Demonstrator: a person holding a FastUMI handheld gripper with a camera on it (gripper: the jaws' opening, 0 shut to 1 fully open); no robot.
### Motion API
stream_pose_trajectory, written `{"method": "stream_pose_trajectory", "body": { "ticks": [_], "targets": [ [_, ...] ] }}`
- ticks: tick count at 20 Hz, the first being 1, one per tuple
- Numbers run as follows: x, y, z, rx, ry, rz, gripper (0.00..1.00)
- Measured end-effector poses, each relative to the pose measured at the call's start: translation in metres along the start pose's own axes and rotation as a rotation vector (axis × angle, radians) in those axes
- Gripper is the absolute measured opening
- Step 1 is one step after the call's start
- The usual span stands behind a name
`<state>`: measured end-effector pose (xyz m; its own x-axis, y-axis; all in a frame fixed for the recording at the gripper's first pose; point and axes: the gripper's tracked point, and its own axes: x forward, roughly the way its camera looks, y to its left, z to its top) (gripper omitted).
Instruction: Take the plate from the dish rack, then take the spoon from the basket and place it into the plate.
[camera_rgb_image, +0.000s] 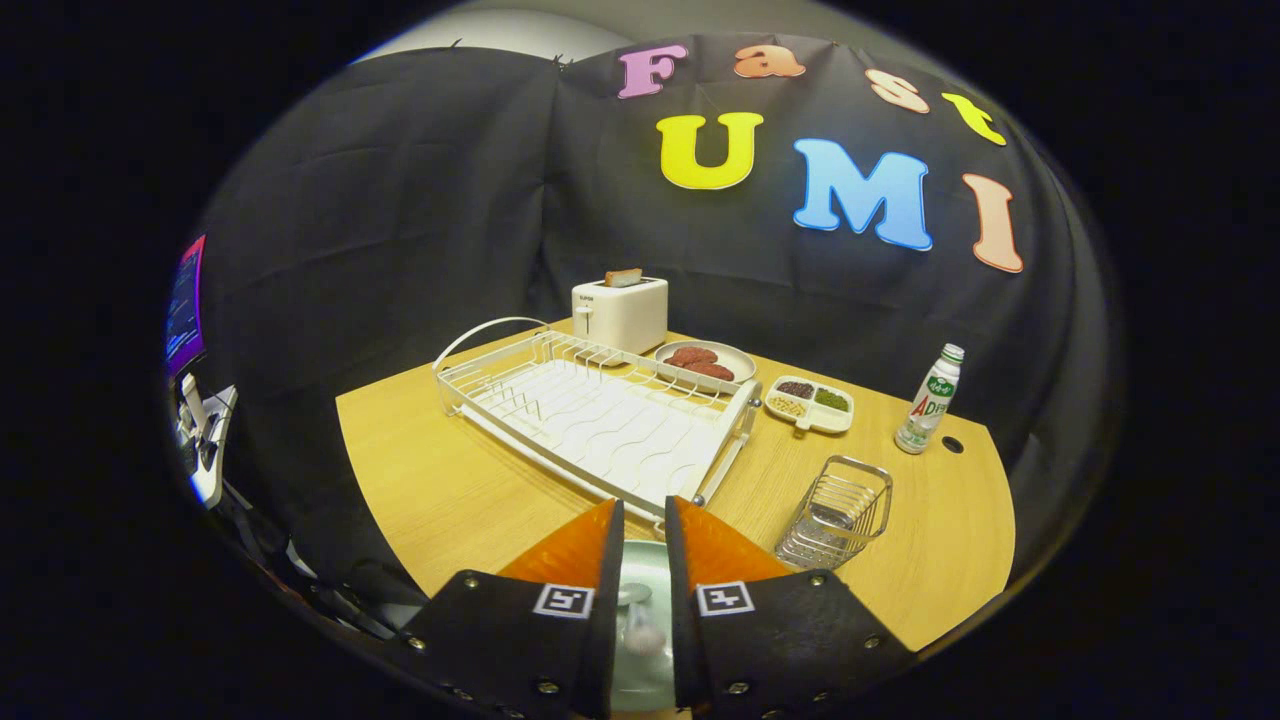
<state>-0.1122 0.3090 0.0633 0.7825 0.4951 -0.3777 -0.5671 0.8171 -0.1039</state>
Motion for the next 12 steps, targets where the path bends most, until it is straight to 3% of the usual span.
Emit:
{"method": "stream_pose_trajectory", "body": {
  "ticks": [4, 11, 12],
  "targets": [
    [-0.01, -0.04, 0.04, 0.036, -0.099, -0.114, 0.27],
    [-0.081, -0.129, 0.159, 0.073, -0.363, -0.383, 0.27],
    [-0.088, -0.132, 0.168, 0.1, -0.385, -0.383, 0.51]
  ]
}}
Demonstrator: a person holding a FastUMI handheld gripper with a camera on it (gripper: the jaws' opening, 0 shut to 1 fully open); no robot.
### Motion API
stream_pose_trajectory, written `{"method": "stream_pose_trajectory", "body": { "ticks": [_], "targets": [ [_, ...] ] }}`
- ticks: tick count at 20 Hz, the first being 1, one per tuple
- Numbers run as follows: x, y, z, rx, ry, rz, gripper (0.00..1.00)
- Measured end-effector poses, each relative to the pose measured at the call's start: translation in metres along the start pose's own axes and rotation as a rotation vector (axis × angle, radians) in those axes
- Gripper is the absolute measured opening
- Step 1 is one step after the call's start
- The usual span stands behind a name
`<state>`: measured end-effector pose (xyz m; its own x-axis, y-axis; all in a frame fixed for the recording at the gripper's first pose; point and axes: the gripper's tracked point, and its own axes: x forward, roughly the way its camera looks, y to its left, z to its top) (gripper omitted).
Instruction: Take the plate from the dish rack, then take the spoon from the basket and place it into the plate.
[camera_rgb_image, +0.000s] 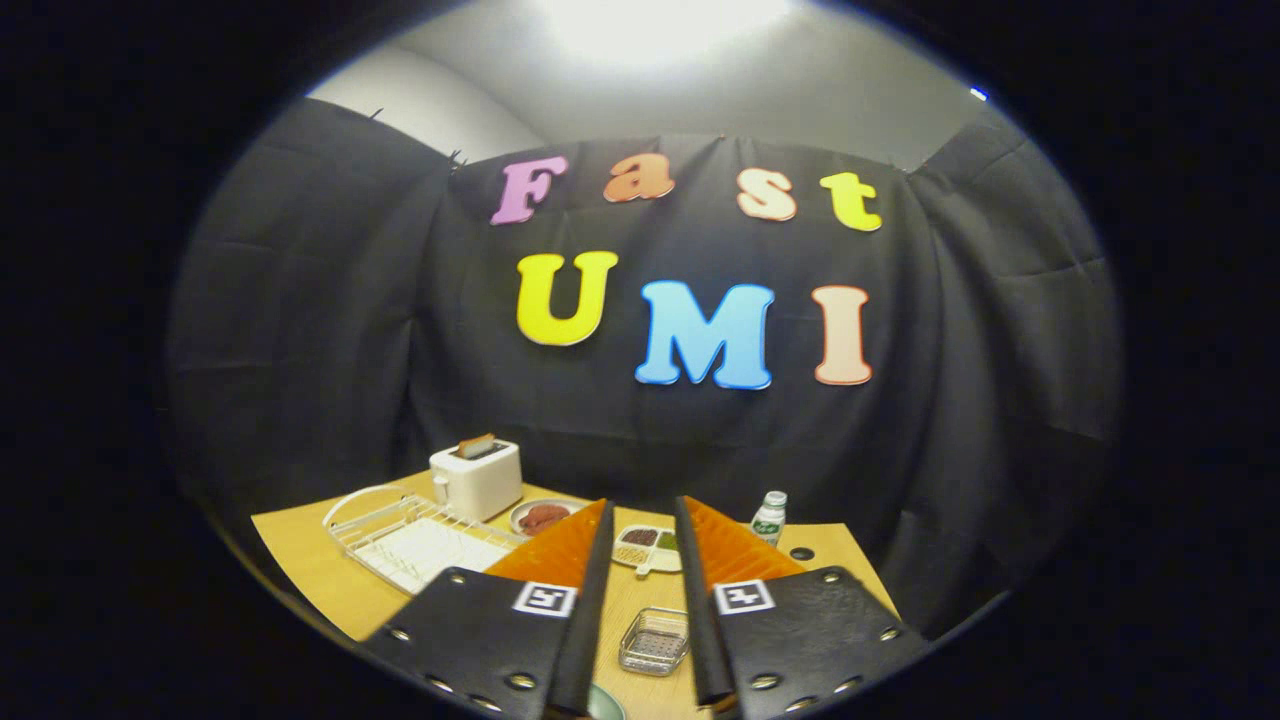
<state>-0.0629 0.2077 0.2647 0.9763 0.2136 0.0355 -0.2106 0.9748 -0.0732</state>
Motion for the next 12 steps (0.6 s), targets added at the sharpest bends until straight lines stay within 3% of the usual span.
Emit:
{"method": "stream_pose_trajectory", "body": {
  "ticks": [2, 5, 12],
  "targets": [
    [0.013, -0.008, -0.006, 0.026, 0.017, 0.012, 0.99],
    [0.003, -0.037, -0.006, 0.037, 0.043, -0.073, 0.99],
    [-0.005, -0.041, -0.013, 0.012, 0.061, -0.077, 0.99]
  ]
}}
